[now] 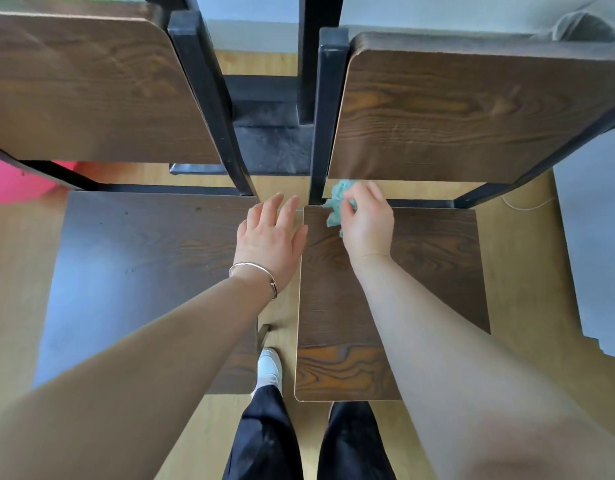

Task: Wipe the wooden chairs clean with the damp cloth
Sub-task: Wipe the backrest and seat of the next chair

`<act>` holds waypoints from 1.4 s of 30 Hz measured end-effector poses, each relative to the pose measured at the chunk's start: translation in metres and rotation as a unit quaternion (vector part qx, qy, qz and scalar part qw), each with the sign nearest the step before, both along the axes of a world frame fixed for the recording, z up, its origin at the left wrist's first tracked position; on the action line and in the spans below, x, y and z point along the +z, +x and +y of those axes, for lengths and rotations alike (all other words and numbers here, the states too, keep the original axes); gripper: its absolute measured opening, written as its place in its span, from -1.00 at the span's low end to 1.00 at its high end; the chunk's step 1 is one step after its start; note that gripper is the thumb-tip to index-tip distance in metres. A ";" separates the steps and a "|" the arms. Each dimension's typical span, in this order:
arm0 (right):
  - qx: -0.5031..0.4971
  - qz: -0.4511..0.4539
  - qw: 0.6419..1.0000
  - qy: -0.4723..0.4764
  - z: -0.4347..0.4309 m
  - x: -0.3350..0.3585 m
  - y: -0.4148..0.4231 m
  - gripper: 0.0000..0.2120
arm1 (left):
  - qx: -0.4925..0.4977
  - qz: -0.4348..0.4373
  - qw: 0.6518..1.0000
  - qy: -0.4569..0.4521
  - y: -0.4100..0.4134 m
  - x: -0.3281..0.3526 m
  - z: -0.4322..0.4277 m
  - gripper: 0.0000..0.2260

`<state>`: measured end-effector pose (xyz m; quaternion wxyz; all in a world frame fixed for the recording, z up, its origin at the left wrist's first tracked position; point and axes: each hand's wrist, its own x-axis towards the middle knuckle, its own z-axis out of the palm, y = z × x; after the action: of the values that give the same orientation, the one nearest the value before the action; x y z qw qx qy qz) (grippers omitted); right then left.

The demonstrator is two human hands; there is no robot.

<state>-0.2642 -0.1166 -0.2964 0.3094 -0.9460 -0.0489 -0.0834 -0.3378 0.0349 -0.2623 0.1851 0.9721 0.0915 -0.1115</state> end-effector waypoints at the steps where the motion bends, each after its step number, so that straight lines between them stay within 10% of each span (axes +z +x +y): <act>1: 0.000 0.005 1.000 -0.003 -0.004 0.003 -0.002 -0.89 | 0.004 -0.004 1.000 -0.002 0.000 0.003 -0.002 -0.54; 16: 0.097 -0.252 0.961 0.058 -0.037 0.182 0.067 -0.77 | 0.032 -0.100 0.994 -0.039 0.022 0.071 -0.046 -0.52; 42: 0.151 -0.042 0.975 -0.155 -0.065 0.016 0.022 -0.88 | 0.032 -0.043 0.998 -0.043 0.011 0.024 -0.050 -0.52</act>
<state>-0.2418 -0.1816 -0.2806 0.1653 -0.9599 -0.2163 -0.0663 -0.3265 -0.0146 -0.2380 0.2337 0.9637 0.1098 -0.0677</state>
